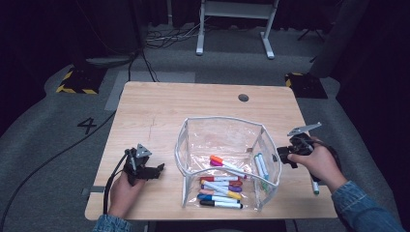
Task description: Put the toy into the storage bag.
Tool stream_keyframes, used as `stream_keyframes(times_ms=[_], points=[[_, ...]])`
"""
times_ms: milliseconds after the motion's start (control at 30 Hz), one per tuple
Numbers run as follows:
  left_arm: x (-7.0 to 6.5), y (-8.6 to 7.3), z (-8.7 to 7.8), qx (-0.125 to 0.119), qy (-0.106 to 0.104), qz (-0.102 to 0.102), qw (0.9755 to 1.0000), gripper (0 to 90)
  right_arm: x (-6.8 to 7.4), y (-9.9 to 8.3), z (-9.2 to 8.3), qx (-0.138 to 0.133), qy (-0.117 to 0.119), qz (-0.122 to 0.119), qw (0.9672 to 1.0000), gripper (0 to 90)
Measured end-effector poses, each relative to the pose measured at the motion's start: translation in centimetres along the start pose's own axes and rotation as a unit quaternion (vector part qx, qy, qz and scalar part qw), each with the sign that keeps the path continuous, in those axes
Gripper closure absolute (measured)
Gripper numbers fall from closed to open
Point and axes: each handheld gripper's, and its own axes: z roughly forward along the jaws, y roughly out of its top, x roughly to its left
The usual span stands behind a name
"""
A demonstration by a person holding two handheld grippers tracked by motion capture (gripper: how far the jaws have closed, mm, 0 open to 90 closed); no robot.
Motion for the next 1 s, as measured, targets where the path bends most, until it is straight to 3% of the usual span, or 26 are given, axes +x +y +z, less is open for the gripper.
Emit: stream_keyframes(times_ms=[167,333,500,667,733,833,900,1000], points=[[0.0,0.0,0.0,0.0,0.0,0.0,1.0,14.8,-0.2,-1.4,3.6,0.022,-0.002,0.003,0.9998,47.8],[0.0,0.0,0.0,0.0,0.0,0.0,1.0,14.8,-0.1,-1.7,5.0,0.03,-0.002,0.003,0.9996,49.3],[0.0,0.0,0.0,0.0,0.0,0.0,1.0,14.7,-0.1,-2.2,5.9,0.044,-0.018,0.007,0.9988,54.2],[0.0,0.0,0.0,0.0,0.0,0.0,1.0,14.8,-0.3,-2.4,5.6,0.051,-0.056,0.027,0.9967,75.4],[0.0,0.0,0.0,0.0,0.0,0.0,1.0,14.8,-0.6,-2.4,5.5,0.048,-0.061,0.045,0.996,76.6],[0.0,0.0,0.0,0.0,0.0,0.0,1.0,14.8,-0.9,-2.4,5.3,0.05,-0.065,0.048,0.9955,76.7],[0.0,0.0,0.0,0.0,0.0,0.0,1.0,14.8,-0.9,-2.4,4.8,0.044,-0.05,0.062,0.9958,76.7],[0.0,0.0,0.0,0.0,0.0,0.0,1.0,14.8,-0.5,-1.8,3.1,0.032,-0.041,0.062,0.9967,76.7]])
